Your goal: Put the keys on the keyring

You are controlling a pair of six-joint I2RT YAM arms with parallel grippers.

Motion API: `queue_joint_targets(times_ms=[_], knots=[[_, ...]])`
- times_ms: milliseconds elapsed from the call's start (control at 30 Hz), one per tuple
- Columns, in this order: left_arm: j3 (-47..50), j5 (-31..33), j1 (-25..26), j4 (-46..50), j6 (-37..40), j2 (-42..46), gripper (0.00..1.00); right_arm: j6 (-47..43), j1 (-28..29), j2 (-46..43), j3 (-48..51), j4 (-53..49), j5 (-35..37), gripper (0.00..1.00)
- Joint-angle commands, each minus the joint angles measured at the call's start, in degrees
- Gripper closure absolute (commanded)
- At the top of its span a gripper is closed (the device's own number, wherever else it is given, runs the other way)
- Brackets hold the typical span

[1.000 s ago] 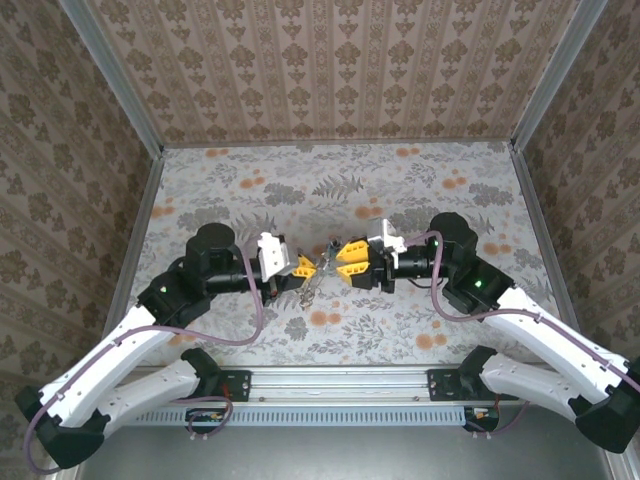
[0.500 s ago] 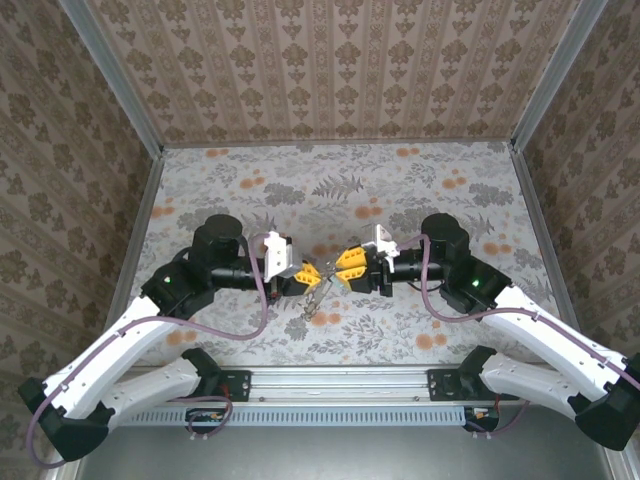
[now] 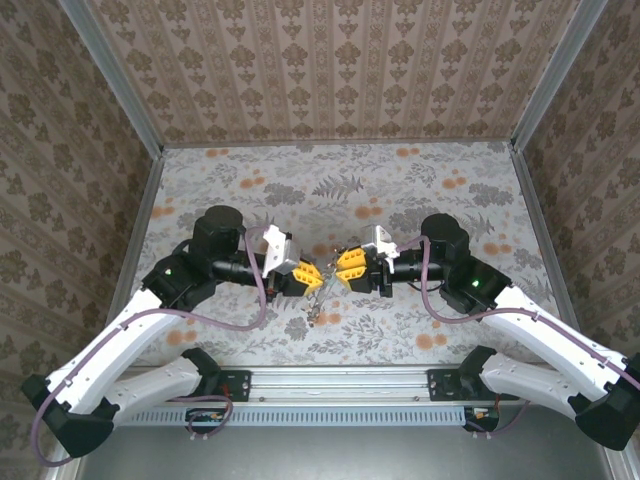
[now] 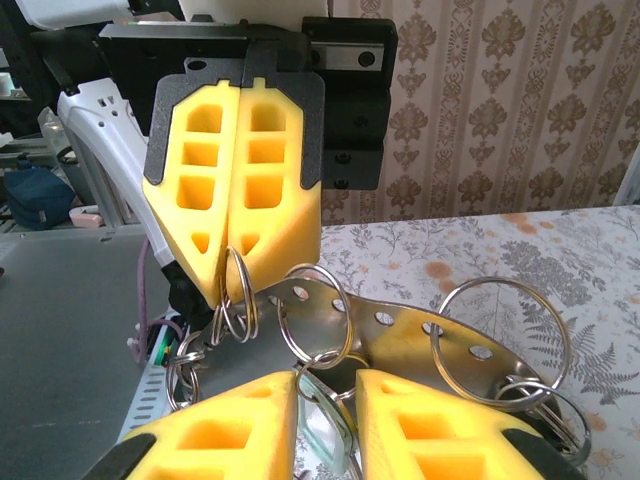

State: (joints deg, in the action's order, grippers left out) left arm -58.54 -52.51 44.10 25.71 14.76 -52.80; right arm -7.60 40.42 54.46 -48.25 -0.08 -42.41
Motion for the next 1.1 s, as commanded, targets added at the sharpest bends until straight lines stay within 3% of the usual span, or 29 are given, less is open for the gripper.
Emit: queue_joint_targets(times_ms=[0, 333, 500, 767, 1067], knots=[[-2.1, -2.3, -0.4, -2.1, -0.6, 0.0, 1.00, 0.1, 0.3, -1.2, 0.3, 2.5, -2.0, 0.76], [-1.2, 8.0, 0.0, -2.0, 0.2, 0.8, 1.00, 0.8, 0.3, -2.8, 1.0, 2.3, 1.7, 0.74], [-1.5, 15.3, 2.2, 0.5, 3.5, 0.8, 1.00, 0.2, 0.3, -3.7, 1.1, 0.0, 5.7, 0.73], [-3.7, 26.6, 6.8, 6.8, 8.7, -1.8, 1.00, -0.9, 0.9, -4.7, 0.0, -1.5, 5.4, 0.71], [-5.6, 28.7, 9.5, 9.8, 10.8, -2.1, 1.00, -3.3, 3.0, 0.4, -3.1, -6.7, 3.1, 0.73]])
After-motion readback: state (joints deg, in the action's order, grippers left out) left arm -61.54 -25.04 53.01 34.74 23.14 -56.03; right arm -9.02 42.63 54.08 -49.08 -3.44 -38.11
